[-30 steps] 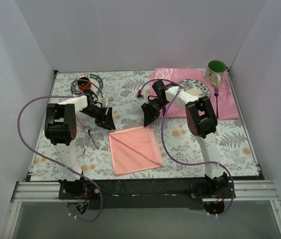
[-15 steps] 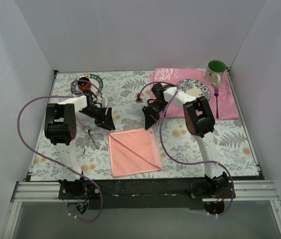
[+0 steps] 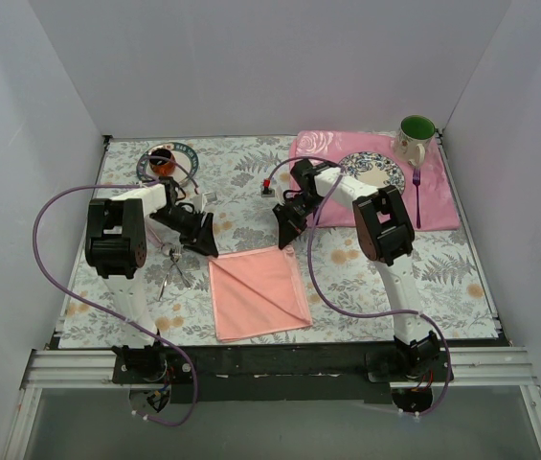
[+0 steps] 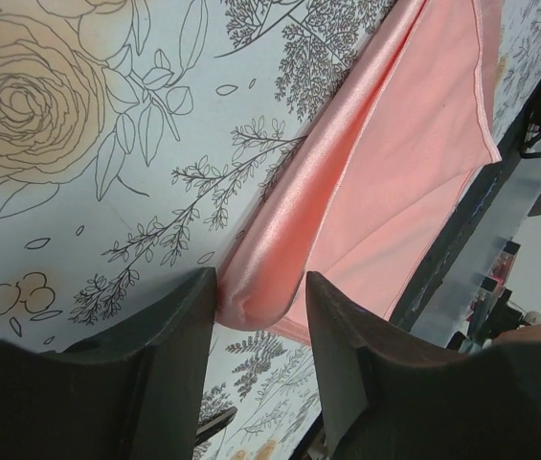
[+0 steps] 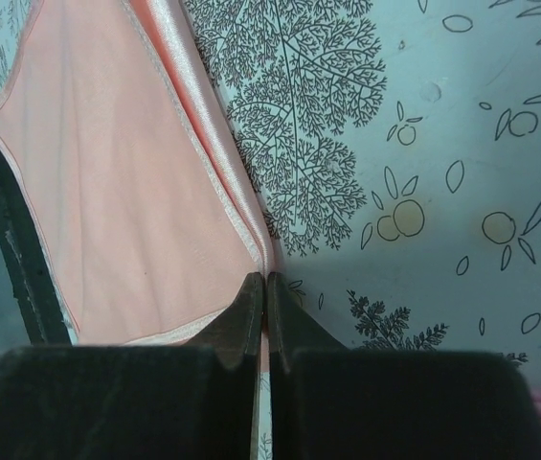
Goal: Fold the napkin into a case and place the utensils inside
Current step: Pick up the upper triangle-folded napkin.
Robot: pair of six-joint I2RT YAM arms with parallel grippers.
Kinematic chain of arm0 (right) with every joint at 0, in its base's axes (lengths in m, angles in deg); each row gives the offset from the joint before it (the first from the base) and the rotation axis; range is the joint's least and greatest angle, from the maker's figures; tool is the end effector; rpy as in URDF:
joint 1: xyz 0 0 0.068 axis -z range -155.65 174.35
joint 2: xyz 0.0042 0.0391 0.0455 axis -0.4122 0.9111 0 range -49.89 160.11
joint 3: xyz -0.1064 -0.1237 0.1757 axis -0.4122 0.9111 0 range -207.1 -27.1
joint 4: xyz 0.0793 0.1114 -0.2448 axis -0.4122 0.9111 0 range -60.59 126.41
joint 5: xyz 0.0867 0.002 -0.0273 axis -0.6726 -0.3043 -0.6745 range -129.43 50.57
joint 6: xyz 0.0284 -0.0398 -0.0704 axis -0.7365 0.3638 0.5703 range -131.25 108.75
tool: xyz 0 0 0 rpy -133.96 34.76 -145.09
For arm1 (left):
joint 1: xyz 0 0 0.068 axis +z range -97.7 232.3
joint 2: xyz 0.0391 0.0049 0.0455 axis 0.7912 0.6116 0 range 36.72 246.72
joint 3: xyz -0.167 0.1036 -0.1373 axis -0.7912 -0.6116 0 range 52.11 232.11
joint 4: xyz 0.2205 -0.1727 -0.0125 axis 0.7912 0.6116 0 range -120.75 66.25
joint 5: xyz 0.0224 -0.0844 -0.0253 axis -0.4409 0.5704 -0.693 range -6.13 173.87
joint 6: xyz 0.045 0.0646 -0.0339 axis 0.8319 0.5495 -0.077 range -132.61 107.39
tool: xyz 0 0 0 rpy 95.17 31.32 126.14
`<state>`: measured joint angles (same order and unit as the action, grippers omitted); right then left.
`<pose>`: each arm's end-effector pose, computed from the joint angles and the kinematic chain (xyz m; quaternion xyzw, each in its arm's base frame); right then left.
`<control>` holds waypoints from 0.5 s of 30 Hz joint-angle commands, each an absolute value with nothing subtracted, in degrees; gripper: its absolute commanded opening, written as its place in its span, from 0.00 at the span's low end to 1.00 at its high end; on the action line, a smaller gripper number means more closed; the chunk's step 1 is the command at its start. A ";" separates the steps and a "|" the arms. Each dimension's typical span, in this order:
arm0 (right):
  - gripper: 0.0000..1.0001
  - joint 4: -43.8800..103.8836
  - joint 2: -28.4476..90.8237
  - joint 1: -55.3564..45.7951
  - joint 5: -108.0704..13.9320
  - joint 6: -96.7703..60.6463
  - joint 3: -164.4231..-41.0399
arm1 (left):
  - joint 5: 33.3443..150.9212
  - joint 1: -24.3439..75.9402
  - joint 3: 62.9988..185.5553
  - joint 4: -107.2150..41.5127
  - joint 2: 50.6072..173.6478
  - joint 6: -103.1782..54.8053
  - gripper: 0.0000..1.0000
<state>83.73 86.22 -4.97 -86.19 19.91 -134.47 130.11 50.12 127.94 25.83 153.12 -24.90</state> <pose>0.3760 0.2741 0.0730 -0.4821 0.7795 0.3952 0.0619 0.3445 -0.0676 0.0671 0.1053 -0.9122 0.3816 0.1062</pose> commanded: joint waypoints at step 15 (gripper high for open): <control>0.01 78.89 79.83 -5.36 -85.84 17.58 -132.22 | 128.97 50.19 126.90 26.03 156.95 -23.15 0.33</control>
